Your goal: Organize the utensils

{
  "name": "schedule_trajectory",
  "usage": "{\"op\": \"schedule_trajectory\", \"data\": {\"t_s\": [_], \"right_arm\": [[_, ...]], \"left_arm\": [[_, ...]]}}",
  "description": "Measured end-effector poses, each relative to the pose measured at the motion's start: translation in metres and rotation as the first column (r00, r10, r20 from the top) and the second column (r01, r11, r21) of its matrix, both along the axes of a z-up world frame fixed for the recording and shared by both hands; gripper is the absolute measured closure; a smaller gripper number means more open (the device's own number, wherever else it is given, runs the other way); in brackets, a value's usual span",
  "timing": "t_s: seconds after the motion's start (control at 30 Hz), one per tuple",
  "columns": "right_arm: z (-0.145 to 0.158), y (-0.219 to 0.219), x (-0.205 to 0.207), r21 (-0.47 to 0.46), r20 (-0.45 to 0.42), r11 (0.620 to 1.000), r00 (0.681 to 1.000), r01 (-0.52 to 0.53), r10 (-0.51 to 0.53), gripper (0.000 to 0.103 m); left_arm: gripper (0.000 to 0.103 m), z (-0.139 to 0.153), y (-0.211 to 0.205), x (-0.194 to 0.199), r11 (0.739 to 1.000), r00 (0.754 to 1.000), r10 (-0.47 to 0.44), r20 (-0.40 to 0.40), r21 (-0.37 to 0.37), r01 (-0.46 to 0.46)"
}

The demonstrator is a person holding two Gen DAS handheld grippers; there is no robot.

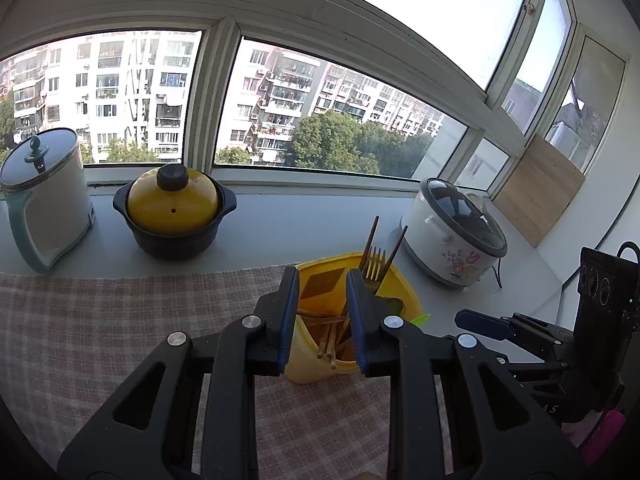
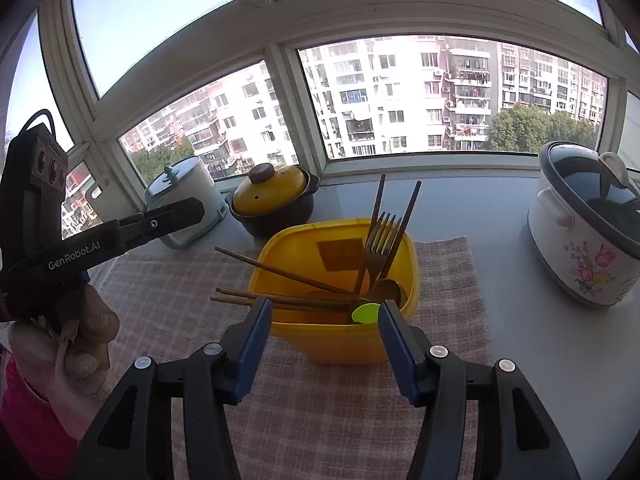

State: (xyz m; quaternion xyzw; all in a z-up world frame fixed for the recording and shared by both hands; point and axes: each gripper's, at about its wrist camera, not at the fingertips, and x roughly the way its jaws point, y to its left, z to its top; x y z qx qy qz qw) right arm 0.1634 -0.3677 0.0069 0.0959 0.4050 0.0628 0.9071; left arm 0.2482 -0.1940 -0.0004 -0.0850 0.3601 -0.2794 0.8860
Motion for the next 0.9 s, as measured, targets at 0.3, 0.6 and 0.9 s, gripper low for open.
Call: {"op": "schedule_trajectory", "data": {"t_s": [0.3,0.6,0.9], "right_arm": [[0.017,0.007,-0.034,-0.038,0.046,0.999,0.999,0.019,-0.018,0.031],[0.037,0.013,-0.067,-0.089,0.097,0.996,0.995,0.030,-0.021,0.014],[0.049,0.011,-0.089,-0.115,0.117,0.991,0.991,0.076,-0.062,0.010]], "left_arm": [[0.062,0.009,0.011,-0.047,1.000,1.000,-0.001,0.014,0.012,0.001],[0.025,0.013,0.017,-0.099,0.998,0.999,0.032,0.034,0.058,-0.034],[0.012,0.026,0.020,-0.141,0.987,0.989,0.078,0.123,0.131,-0.094]]}}
